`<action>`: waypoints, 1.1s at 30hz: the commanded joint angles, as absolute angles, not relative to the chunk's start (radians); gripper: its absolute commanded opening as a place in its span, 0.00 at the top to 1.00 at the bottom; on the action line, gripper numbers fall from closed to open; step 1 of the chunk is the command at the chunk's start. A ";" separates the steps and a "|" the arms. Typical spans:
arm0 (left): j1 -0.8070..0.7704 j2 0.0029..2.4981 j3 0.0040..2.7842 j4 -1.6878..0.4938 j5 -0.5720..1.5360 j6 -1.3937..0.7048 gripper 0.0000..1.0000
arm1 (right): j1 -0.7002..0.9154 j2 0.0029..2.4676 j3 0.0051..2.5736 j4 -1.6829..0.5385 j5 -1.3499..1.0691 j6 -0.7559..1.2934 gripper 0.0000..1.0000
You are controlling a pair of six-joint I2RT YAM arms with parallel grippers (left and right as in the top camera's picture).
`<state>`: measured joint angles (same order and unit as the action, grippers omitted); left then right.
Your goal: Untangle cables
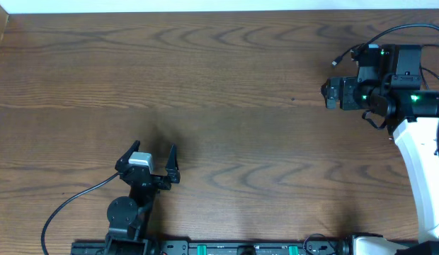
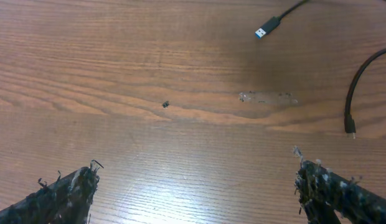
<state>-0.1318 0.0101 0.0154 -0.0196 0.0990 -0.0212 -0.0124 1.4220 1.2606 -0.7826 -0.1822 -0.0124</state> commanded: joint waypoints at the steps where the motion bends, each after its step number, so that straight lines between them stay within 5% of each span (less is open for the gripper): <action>1: -0.128 0.005 0.004 -0.063 0.120 -0.007 0.08 | -0.006 1.414 1.261 -0.782 -0.178 -0.023 0.01; 33: -0.128 0.005 0.004 -0.063 0.120 -0.007 0.08 | -0.006 1.414 1.261 -0.782 -0.096 -0.039 0.01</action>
